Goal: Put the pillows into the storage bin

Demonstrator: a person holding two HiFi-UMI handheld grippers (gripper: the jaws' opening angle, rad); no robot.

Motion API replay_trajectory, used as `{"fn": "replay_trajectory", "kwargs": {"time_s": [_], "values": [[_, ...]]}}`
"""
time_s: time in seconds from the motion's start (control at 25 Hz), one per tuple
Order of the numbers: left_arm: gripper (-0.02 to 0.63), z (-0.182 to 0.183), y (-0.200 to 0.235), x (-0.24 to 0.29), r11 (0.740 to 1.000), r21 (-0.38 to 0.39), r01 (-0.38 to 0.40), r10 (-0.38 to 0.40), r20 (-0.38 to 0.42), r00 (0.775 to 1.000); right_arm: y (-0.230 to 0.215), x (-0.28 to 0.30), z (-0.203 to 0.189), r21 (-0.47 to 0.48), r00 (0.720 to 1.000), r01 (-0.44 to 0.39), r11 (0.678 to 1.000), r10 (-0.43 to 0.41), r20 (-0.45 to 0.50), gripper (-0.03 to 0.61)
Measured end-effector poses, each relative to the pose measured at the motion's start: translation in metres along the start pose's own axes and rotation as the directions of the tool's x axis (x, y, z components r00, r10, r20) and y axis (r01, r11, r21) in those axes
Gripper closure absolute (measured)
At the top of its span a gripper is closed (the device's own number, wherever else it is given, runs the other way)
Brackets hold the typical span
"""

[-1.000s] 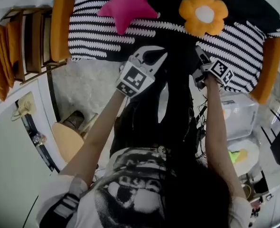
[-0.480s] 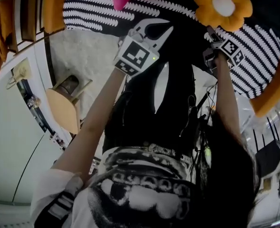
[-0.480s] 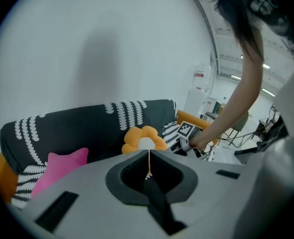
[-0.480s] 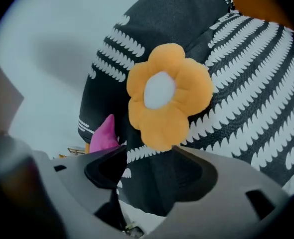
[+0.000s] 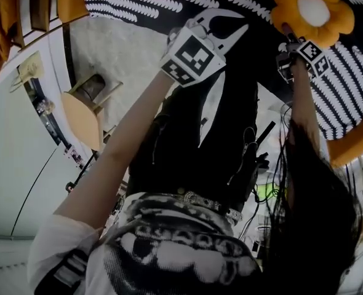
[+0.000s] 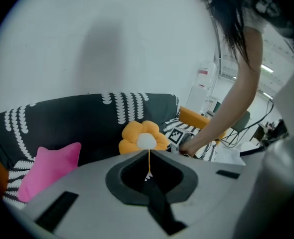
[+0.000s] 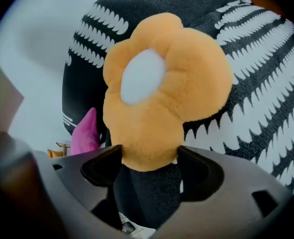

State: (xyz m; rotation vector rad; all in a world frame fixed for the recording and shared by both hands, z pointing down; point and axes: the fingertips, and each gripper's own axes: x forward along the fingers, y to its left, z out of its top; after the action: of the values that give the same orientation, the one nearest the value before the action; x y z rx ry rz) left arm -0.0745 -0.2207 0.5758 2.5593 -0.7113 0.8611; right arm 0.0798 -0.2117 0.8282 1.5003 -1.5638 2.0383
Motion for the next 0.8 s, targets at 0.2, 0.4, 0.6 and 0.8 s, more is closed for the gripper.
{"fn": "replay_trajectory", "kwargs": {"time_s": [0.2, 0.4, 0.6, 0.8], "values": [[0.607, 0.001, -0.002, 0.003, 0.998, 0.052, 0.032, -0.031, -0.018, 0.999, -0.006, 0.016, 0.001, 0.011, 1.0, 0.011, 1.0, -0.011, 0.003, 0.244], [0.607, 0.001, -0.003, 0.001, 0.997, 0.067, 0.025, -0.024, -0.029, 0.999, 0.006, 0.005, -0.001, 0.046, 0.998, -0.06, 0.997, 0.06, 0.001, 0.449], [0.607, 0.012, -0.015, -0.01, 0.998, 0.058, 0.017, -0.016, -0.009, 1.0, 0.034, -0.02, -0.01, 0.09, 0.988, -0.155, 0.984, 0.155, 0.0, 0.5], [0.607, 0.029, -0.025, -0.029, 0.997, 0.072, 0.018, -0.02, 0.026, 0.999, 0.075, -0.055, -0.019, 0.117, 0.969, -0.245, 0.962, 0.24, 0.059, 0.514]]}}
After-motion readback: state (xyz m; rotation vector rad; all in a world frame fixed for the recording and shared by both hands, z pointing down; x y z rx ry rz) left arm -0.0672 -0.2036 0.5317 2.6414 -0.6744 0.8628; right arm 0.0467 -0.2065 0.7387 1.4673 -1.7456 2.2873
